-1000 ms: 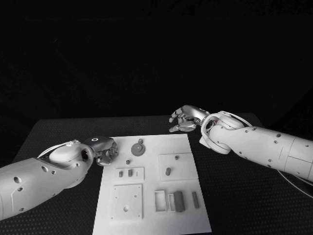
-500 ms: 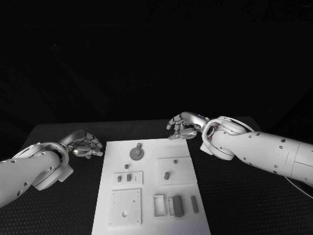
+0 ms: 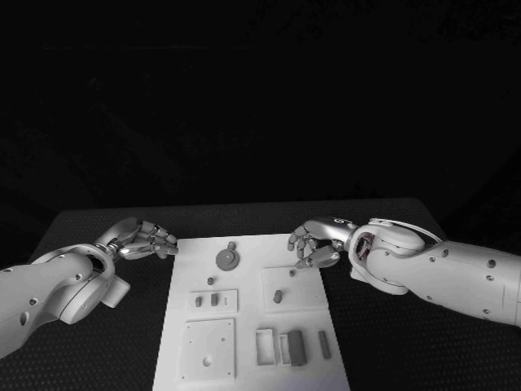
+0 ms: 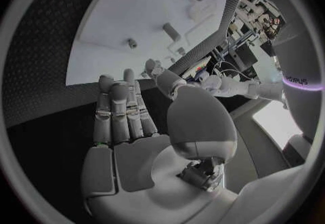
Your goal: Assemble the parts on the task board
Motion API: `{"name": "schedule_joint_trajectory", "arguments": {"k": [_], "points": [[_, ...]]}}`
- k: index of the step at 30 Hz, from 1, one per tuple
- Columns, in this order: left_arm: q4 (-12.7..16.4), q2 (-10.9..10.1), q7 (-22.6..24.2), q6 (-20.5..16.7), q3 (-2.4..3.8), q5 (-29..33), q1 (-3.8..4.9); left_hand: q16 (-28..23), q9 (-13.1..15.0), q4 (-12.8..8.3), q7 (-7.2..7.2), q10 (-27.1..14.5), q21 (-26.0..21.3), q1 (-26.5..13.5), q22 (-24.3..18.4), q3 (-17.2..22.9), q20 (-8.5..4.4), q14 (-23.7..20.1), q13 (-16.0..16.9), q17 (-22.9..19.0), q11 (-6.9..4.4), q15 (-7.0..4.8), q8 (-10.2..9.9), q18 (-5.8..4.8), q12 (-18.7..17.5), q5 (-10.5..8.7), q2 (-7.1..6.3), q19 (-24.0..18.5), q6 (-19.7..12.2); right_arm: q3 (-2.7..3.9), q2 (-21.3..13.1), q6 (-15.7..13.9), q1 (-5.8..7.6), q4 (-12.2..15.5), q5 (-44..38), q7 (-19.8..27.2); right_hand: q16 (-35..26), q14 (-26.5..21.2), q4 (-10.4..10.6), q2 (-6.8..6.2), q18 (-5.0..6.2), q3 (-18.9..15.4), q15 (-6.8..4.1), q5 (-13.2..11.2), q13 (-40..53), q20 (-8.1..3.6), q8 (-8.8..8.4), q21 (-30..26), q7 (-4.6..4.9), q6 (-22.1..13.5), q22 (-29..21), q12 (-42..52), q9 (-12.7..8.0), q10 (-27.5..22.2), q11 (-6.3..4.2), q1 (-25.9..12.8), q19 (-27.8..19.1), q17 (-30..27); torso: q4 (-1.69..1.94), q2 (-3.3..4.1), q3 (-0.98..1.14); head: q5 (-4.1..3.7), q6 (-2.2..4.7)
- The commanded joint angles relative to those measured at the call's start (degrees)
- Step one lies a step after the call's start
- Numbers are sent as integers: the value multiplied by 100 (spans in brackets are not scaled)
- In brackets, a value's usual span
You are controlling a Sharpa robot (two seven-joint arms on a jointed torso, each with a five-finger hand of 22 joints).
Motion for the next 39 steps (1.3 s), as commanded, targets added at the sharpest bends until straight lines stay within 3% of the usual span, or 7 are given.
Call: {"name": "schedule_joint_trajectory", "arguments": {"k": [1,8,12,20,22,30,39], "points": [[72,2,305,155,0,401,7,-34,-5,-10,11,-41,9,36,-21,-35,13,24,-11,2,-1,18,-5,12,-5,-8,50,-11,-39,-26,-80,301,-19,132,-812,-74,44,59,6,6,47,-36,-18,13,-66,3,49,-32,58,188,19,-46,13,136,-41,55,65,-15,-14,2,5,-7,9],[172,6,321,311,-6,337,6,-94,-5,-8,15,-35,10,36,-74,-39,25,51,-32,14,-3,24,5,22,4,-8,89,-7,-37,-82,-111,350,-119,271,-1309,-191,57,162,12,104,47,-38,-61,13,-211,-23,137,-30,-24,372,32,-143,40,374,-85,15,140,-67,-16,5,2,-23,-3],[203,19,349,289,-6,324,6,-141,-9,-6,20,-48,8,-10,-111,-79,36,51,-51,22,4,35,3,22,1,-8,80,-22,-49,-107,-27,217,-202,244,-1437,-255,51,191,16,123,47,-35,-47,13,-293,-33,116,-37,-15,354,31,-234,25,370,-70,-24,169,-92,-11,7,1,-18,-8],[229,20,354,264,-6,324,6,-178,-10,-1,21,-54,12,-46,-145,-108,42,60,-67,36,8,39,7,26,3,-8,98,-25,-51,-108,167,32,-281,134,-1507,-338,48,273,10,288,47,83,-24,14,-424,-65,84,-46,-2,331,28,-356,-8,393,-47,54,228,-132,12,17,-1,-8,-35],[243,14,358,256,-6,324,6,-183,-11,-1,21,-54,12,-50,-149,-111,42,62,-69,38,8,39,8,26,3,-8,100,-25,-52,-108,211,-19,-298,72,-1544,-376,32,308,60,230,47,315,-22,11,-518,-54,72,-70,8,347,17,-423,-35,459,-35,37,268,-166,16,15,-6,-10,-50],[258,1,353,234,-6,329,6,-206,-12,1,21,-64,13,-72,-170,-129,46,64,-81,49,12,42,9,27,1,-8,103,-28,-54,-112,238,-141,-321,27,-1594,-448,33,320,29,196,47,462,-18,12,-630,-68,-11,-72,60,225,33,-510,-99,503,-38,-16,306,-190,-1,15,-4,16,-76],[255,9,331,248,-6,358,6,-241,-17,10,25,-80,16,-119,-200,-155,51,68,-100,67,20,47,8,28,-1,-8,123,-31,-65,-111,307,-217,-323,-68,-1651,-541,57,331,29,102,47,506,-130,12,-620,-87,-100,-62,26,50,61,-412,-174,841,-154,-54,362,-199,1,6,0,22,-101]]}}
